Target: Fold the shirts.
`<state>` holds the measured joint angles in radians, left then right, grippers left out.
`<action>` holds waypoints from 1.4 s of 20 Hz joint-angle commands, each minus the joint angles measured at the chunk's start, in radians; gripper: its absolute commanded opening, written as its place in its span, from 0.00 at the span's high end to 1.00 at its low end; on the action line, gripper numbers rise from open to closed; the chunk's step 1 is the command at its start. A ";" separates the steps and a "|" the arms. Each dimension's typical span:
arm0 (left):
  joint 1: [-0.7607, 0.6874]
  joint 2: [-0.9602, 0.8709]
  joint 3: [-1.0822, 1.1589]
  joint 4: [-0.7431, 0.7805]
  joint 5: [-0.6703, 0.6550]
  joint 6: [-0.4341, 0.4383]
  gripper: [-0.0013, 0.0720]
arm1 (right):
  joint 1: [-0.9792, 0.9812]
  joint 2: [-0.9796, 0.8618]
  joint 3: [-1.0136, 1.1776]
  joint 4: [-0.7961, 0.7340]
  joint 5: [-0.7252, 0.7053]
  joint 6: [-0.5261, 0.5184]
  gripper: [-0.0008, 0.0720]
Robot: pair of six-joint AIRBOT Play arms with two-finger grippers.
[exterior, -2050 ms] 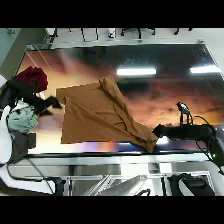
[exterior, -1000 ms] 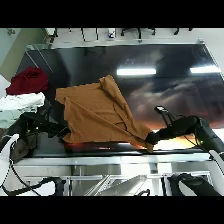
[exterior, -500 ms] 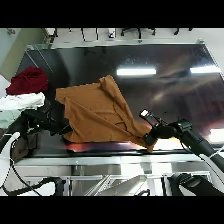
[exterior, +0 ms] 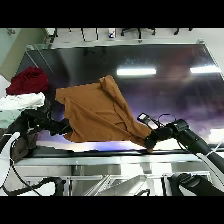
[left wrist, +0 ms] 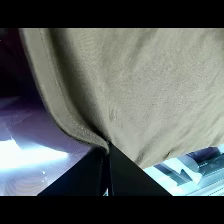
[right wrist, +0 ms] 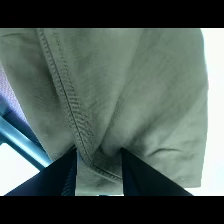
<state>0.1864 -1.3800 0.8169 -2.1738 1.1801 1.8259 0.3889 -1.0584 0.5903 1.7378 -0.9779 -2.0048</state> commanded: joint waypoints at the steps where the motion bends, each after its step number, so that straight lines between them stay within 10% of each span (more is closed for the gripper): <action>1: 0.000 0.000 0.001 0.000 0.000 -0.001 0.97 | 0.001 -0.007 0.001 0.003 0.058 0.005 0.56; 5: 0.000 0.000 0.001 -0.001 0.000 -0.002 0.97 | 0.001 -0.020 0.004 0.002 0.156 0.092 0.96; 13: 0.057 0.314 0.414 -0.288 0.248 -0.024 0.97 | -0.257 0.170 0.563 0.322 -0.013 0.257 0.96; 21: 0.337 0.590 1.359 -0.188 0.069 -0.288 0.97 | -0.784 0.367 1.215 0.469 -0.078 0.289 0.96; 28: 0.406 0.615 1.119 -0.177 0.095 -0.304 0.97 | -0.792 0.324 1.304 0.460 -0.058 0.275 0.96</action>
<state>0.5900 -0.7757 2.0628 -2.3516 1.2850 1.5276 -0.3908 -0.6949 1.8664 2.1826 -1.0161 -1.7279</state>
